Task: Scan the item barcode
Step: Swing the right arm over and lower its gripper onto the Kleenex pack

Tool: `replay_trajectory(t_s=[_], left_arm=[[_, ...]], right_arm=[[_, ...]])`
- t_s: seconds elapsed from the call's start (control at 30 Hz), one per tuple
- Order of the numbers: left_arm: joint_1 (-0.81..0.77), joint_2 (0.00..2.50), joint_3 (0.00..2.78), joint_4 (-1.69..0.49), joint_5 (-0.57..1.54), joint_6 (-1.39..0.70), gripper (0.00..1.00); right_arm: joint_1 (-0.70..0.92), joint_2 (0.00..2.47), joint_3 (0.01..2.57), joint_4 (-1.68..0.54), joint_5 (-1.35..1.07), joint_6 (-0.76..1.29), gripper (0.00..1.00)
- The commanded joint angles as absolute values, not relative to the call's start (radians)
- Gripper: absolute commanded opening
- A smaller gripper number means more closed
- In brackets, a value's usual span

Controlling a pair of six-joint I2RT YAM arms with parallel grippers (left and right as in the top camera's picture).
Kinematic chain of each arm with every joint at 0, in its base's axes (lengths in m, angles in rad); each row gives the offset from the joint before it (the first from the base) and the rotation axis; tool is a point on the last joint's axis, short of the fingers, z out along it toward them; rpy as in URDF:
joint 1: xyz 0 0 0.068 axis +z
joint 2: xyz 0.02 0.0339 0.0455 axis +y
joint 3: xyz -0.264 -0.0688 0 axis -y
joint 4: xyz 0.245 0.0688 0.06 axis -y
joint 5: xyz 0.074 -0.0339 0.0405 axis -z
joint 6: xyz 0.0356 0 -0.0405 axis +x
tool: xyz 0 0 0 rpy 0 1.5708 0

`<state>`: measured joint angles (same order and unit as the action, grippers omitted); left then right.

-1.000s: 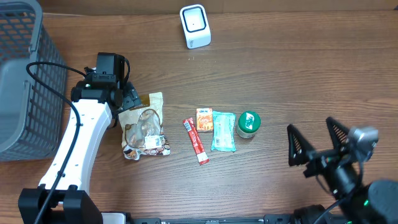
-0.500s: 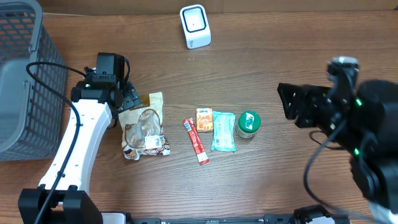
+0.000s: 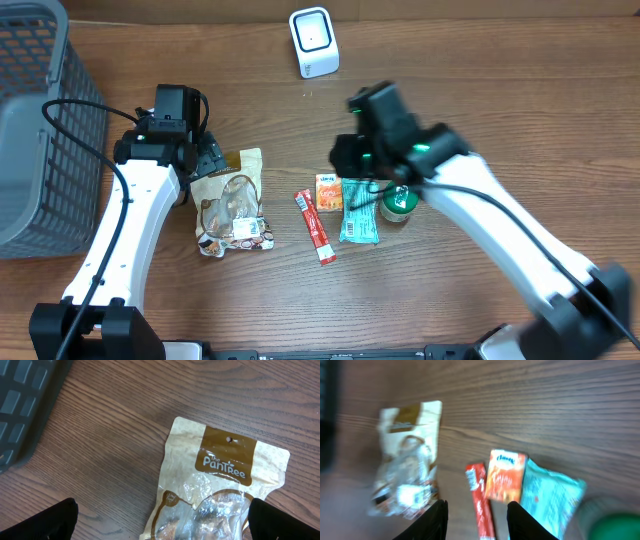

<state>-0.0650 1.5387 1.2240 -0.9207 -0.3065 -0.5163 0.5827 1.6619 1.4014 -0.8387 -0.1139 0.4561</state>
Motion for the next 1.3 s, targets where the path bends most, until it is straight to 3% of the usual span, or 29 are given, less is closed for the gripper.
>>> replay_trajectory(t_s=[0.0,0.6,1.07,1.27], left_arm=[[-0.066,1.518,1.242,-0.923,-0.305,-0.509,1.00],[-0.066,1.518,1.242,-0.923,-0.294,-0.509,1.00],[-0.066,1.518,1.242,-0.923,-0.295,-0.509,1.00],[-0.066,1.518,1.242,-0.923,-0.295,-0.509,1.00]], right_arm=[[0.609,1.783,1.418,-0.816,-0.061,0.479,0.40],[0.611,2.033,1.413,-0.819,-0.110,0.528,0.41],[0.611,2.045,1.413,-0.758,-0.192,0.531,0.37],[0.611,2.045,1.413,-0.764,-0.176,0.528,0.42]])
